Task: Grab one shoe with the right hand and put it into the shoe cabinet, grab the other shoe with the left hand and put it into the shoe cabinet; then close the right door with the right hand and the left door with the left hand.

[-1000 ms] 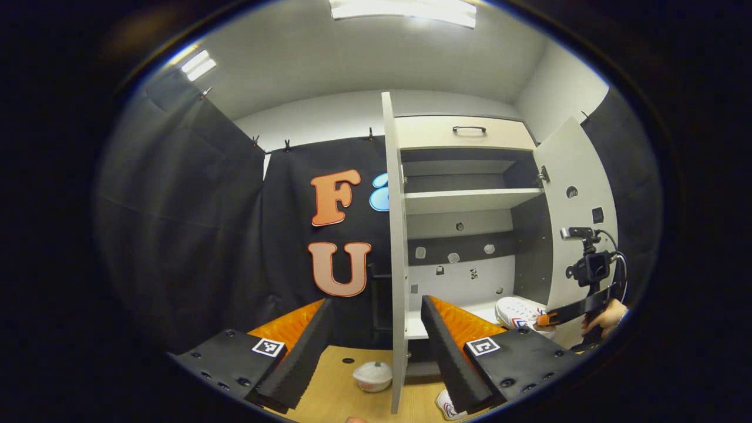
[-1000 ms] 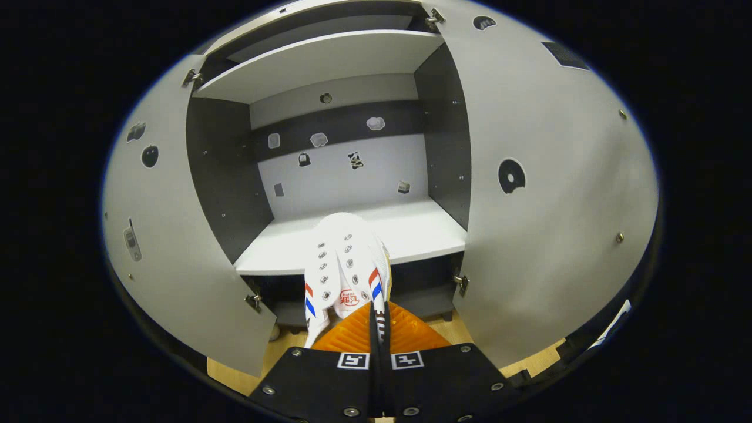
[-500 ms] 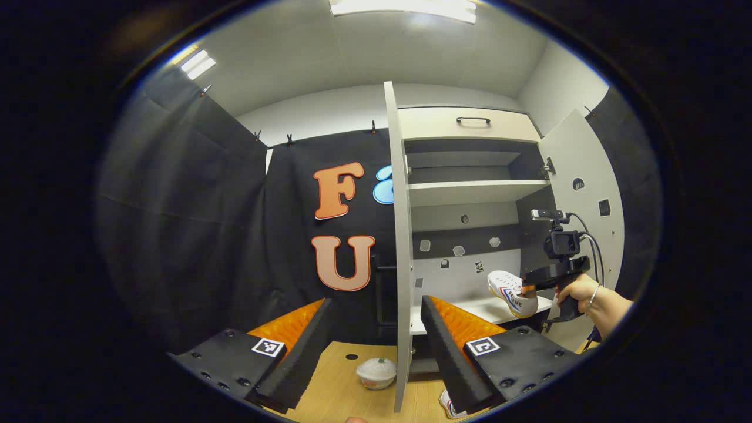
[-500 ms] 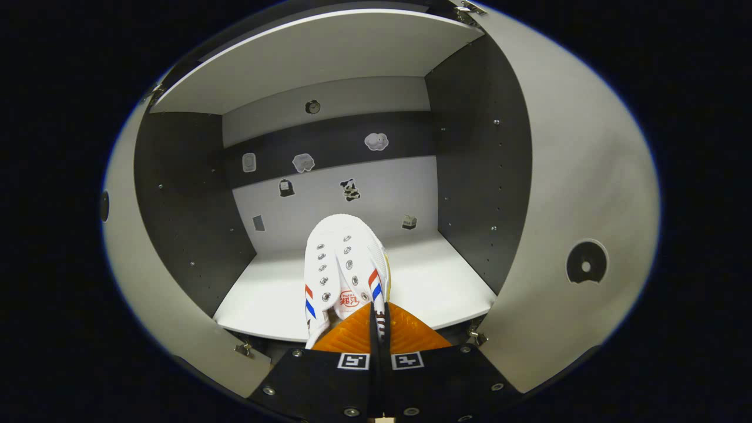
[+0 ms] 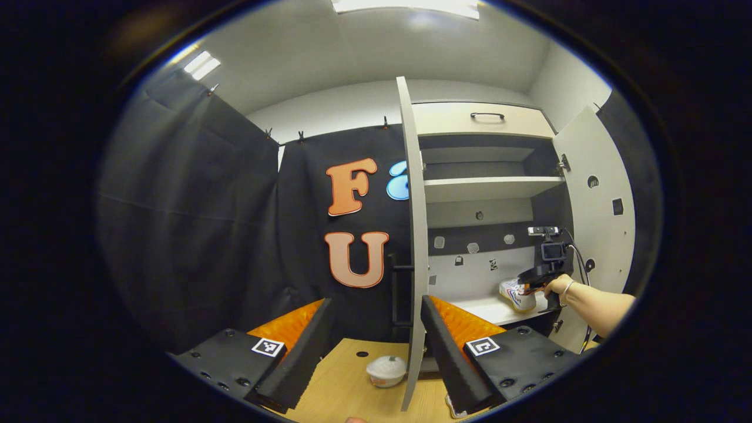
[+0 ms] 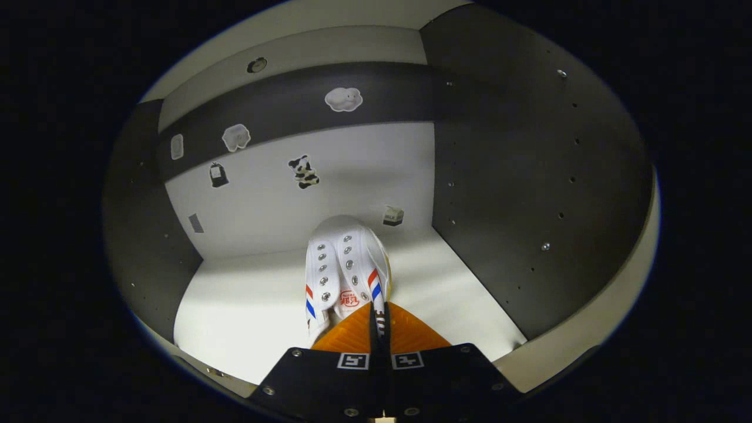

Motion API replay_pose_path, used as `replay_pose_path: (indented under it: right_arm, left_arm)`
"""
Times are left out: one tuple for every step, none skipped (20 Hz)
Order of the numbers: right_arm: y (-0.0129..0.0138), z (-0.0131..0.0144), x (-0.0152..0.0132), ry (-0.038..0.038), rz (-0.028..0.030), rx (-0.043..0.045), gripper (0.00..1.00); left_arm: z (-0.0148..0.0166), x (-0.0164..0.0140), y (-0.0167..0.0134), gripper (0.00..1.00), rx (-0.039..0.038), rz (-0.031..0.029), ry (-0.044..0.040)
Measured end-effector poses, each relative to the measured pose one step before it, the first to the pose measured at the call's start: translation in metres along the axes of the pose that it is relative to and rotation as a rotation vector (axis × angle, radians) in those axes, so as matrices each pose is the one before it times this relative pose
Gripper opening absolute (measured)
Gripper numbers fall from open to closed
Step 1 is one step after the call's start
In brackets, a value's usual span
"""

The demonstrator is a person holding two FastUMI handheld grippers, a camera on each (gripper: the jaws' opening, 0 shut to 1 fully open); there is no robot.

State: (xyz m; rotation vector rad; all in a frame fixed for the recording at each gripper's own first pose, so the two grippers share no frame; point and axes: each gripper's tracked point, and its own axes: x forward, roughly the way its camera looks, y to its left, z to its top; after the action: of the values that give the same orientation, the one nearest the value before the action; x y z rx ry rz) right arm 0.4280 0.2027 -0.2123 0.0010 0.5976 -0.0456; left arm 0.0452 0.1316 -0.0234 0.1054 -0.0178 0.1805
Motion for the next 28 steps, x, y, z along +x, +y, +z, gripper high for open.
replay_pose_path:
  right_arm:
    - [-0.00138,-0.00043,0.00436,0.01447,-0.00120,0.01152,0.00]
    - [0.00009,-0.00112,0.00190,0.00810,0.00956,0.01252,0.00]
    - [0.00232,0.00254,-0.00111,-0.01173,0.01263,-0.00400,0.01]
    - [-0.00131,0.00259,-0.00450,-0.01954,-0.00619,-0.01985,0.11]
    - [0.00104,0.00865,-0.01062,-0.04337,0.00272,-0.01648,0.14]
    - [0.00402,0.00890,-0.01102,-0.03697,0.01441,-0.01203,0.26]
    - [0.00551,0.00518,-0.01394,-0.02395,0.02437,-0.00099,0.21]
    - [0.00544,0.00528,-0.01666,-0.01844,0.02329,-0.00067,0.26]
    - [0.00229,0.00771,-0.01707,-0.02689,0.02086,-0.00395,0.30]
    - [0.00199,0.00826,-0.01512,-0.02496,0.01508,-0.00133,0.41]
    - [0.00324,0.00595,-0.01600,-0.01922,0.01973,0.00209,0.49]
    - [0.00253,0.00658,-0.01769,-0.01757,0.01836,0.00426,0.60]
    - [0.00153,0.00708,-0.01724,-0.02263,0.01657,0.00123,0.66]
    - [0.00223,0.00668,-0.01850,-0.02222,0.01581,-0.00741,0.77]
    - [0.00224,0.00533,-0.01760,-0.02187,0.01385,-0.01730,0.82]
    - [0.00012,0.00557,-0.01794,-0.02284,0.00477,-0.02202,0.93]
    - [0.00037,0.00602,-0.01863,-0.02570,0.00410,-0.02088,0.93]
    - [0.00130,0.00585,-0.01793,-0.02302,0.00894,-0.01612,0.94]
    - [0.00335,0.00440,-0.01714,-0.01605,0.01699,-0.00870,0.94]
    - [0.00315,0.00569,-0.01692,-0.01642,0.02223,-0.00626,0.94]
    - [-0.00045,0.00676,-0.01499,-0.01761,0.01340,-0.00290,0.94]
    - [-0.00177,0.00720,-0.01417,-0.01751,0.00629,0.00275,0.93]
    - [-0.00158,0.00663,-0.01344,-0.01655,0.00763,0.00107,0.94]
    - [-0.00198,0.00731,-0.01183,-0.01598,0.00655,0.00205,0.94]
    - [-0.00288,0.00620,-0.00651,-0.01334,0.00060,0.00308,0.94]
    - [-0.00382,0.00634,-0.00786,-0.01901,-0.00234,-0.00094,0.94]
    - [-0.00535,0.00846,-0.01113,-0.02099,-0.01013,-0.00449,0.94]
    - [-0.00695,0.00839,-0.01024,-0.02137,-0.01119,-0.00375,0.93]
  left_arm:
    - [0.00287,-0.00090,-0.00025,0.96,-0.00356,0.00452,-0.00327]
    - [0.00010,-0.00111,-0.00119,0.98,-0.00262,-0.00187,0.00353]
    - [-0.00039,0.00070,-0.00225,0.96,0.00184,-0.00189,0.00609]
    - [0.00132,-0.00069,-0.00203,0.96,0.00502,-0.00074,0.00240]
    - [0.00116,-0.00188,-0.00223,0.97,0.00399,-0.00079,-0.00248]
    - [0.00311,-0.00198,-0.00445,0.97,-0.00082,-0.00648,-0.00936]
    - [0.00224,-0.00204,-0.00498,0.96,-0.00257,-0.00750,-0.00802]
    - [0.00100,-0.00018,-0.00515,0.96,-0.00281,-0.00904,-0.00382]
    - [-0.00100,-0.00109,-0.00476,0.96,-0.00334,-0.01132,-0.00159]
    - [-0.00041,-0.00127,-0.00568,0.96,-0.00253,-0.01347,-0.00165]
    - [-0.00039,-0.00191,-0.00577,0.96,0.00013,-0.01766,-0.00415]
    - [0.00041,-0.00112,-0.00420,0.96,0.00369,-0.00807,-0.00391]
    - [-0.00177,-0.00114,-0.00173,0.96,0.00353,-0.00386,-0.00111]
    - [-0.00114,-0.00121,-0.00408,0.96,-0.00025,-0.00347,0.00415]
    - [-0.00253,-0.00085,-0.00558,0.96,-0.00660,-0.00863,0.00780]
    - [-0.00231,-0.00039,-0.00716,0.96,-0.01070,-0.01490,0.00580]
    - [-0.00199,-0.00064,-0.00789,0.96,-0.00761,-0.01707,0.00206]
    - [-0.00274,-0.00001,-0.00673,0.96,0.00085,-0.01166,0.00462]
    - [-0.00476,0.00060,-0.00547,0.96,0.00397,-0.00660,0.00382]
    - [-0.00469,0.00191,-0.00707,0.96,0.00134,-0.00818,0.00169]
    - [-0.00656,0.00233,-0.00884,0.96,-0.00515,-0.01567,0.00245]
    - [-0.01060,0.00405,-0.01219,0.96,-0.00849,-0.02750,0.01965]
    - [-0.01145,0.00524,-0.01201,0.96,-0.01244,-0.03059,0.01689]
    - [-0.01282,0.00508,-0.01005,0.96,-0.00800,-0.02000,0.02711]
    - [-0.01332,0.00677,-0.00761,0.96,-0.00489,-0.01680,0.02318]
    - [-0.01361,0.00562,-0.00715,0.96,-0.00553,-0.01050,0.02317]
    - [-0.01353,0.00759,-0.00693,0.97,-0.00825,-0.00944,0.01896]
    - [-0.01632,0.00788,-0.00528,0.96,-0.00171,-0.00276,0.02894]
